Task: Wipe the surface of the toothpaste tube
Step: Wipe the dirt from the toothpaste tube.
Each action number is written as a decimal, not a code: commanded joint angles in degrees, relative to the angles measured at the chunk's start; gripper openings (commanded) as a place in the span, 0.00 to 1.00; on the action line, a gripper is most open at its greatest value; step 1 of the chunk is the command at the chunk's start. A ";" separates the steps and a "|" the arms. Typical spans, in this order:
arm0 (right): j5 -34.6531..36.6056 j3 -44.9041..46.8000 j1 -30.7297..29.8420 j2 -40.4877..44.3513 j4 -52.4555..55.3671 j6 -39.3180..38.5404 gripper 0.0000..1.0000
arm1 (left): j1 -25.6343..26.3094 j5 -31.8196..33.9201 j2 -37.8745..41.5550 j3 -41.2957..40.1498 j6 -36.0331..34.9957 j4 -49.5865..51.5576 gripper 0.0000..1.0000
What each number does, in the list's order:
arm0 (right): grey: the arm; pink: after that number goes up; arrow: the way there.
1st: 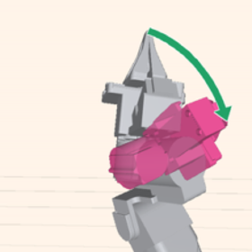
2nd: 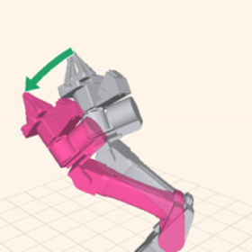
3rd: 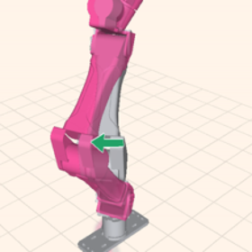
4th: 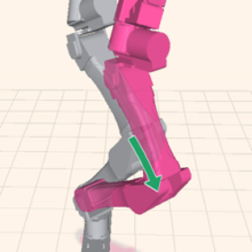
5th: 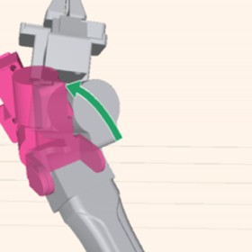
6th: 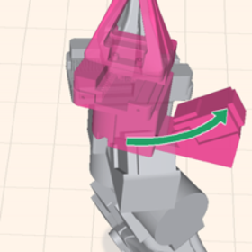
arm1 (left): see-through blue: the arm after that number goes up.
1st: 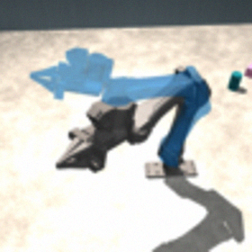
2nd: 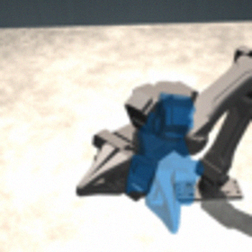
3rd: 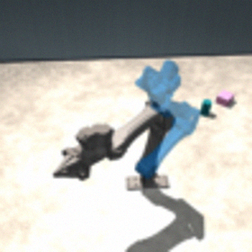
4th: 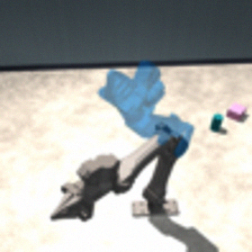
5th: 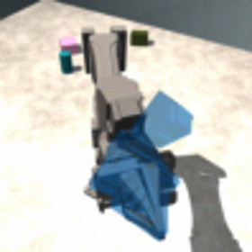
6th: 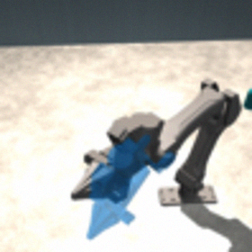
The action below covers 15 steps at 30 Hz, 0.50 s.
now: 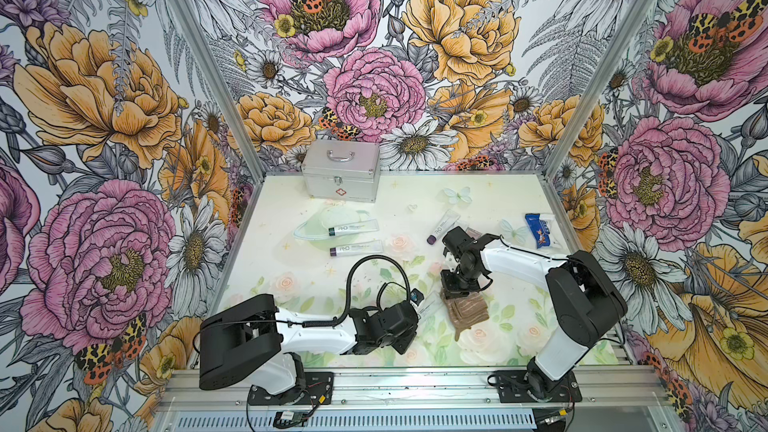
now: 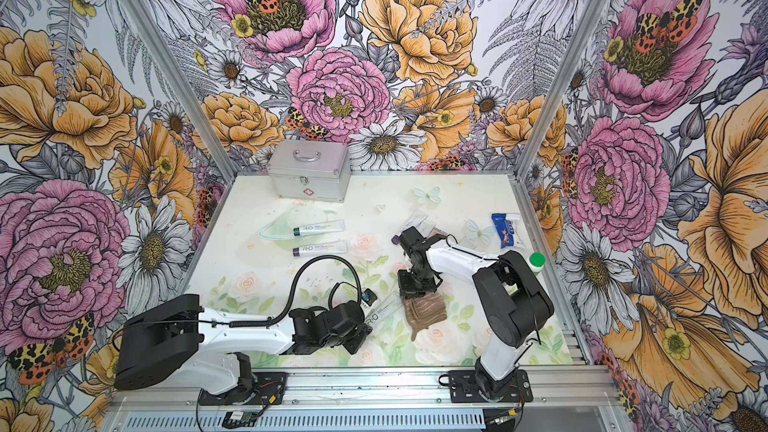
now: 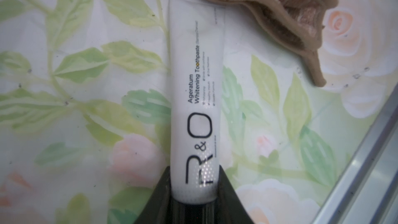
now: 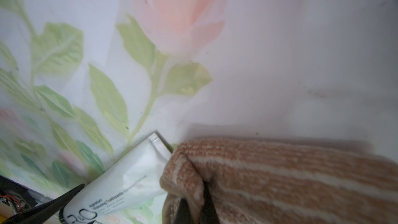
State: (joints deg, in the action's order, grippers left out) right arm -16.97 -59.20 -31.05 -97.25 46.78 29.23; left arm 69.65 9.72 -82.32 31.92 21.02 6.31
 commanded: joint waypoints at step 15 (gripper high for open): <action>-3.45 -3.65 -7.50 -6.00 -2.55 2.04 0.00 | 0.59 3.64 -1.44 1.13 -1.12 -1.01 0.29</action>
State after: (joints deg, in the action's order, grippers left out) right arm -18.24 -64.25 -35.90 -103.18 45.52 29.89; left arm 69.97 10.37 -83.11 32.01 20.84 5.74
